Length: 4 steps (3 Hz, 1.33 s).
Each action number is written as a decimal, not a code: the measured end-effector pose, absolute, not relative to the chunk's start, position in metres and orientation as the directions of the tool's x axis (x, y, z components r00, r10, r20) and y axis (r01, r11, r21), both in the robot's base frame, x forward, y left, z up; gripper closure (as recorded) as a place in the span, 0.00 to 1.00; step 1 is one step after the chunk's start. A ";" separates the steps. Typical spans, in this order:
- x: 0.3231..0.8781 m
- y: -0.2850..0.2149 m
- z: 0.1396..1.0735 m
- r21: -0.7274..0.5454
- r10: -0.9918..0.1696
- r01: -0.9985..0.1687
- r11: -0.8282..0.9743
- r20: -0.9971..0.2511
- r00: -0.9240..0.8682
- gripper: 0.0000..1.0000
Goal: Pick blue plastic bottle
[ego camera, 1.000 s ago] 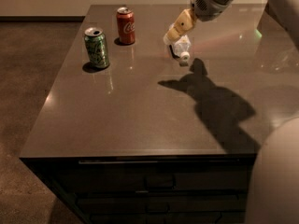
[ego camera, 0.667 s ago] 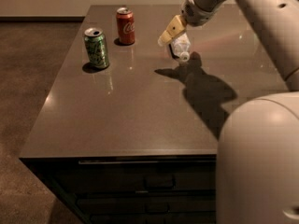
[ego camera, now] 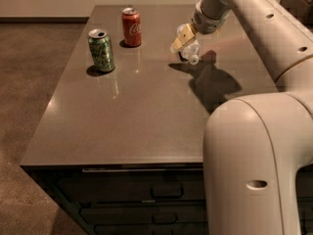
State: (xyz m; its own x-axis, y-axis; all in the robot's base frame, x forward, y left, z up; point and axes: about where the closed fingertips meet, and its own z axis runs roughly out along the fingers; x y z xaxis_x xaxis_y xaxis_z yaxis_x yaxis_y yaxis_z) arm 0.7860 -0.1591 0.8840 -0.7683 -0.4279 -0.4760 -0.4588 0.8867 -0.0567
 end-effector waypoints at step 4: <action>0.775 -0.121 0.890 -0.085 -0.540 -0.562 0.823 -0.425 -0.727 0.87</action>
Offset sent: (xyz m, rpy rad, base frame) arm 0.0087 -0.0118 -0.0323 -0.0277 0.1059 -0.0636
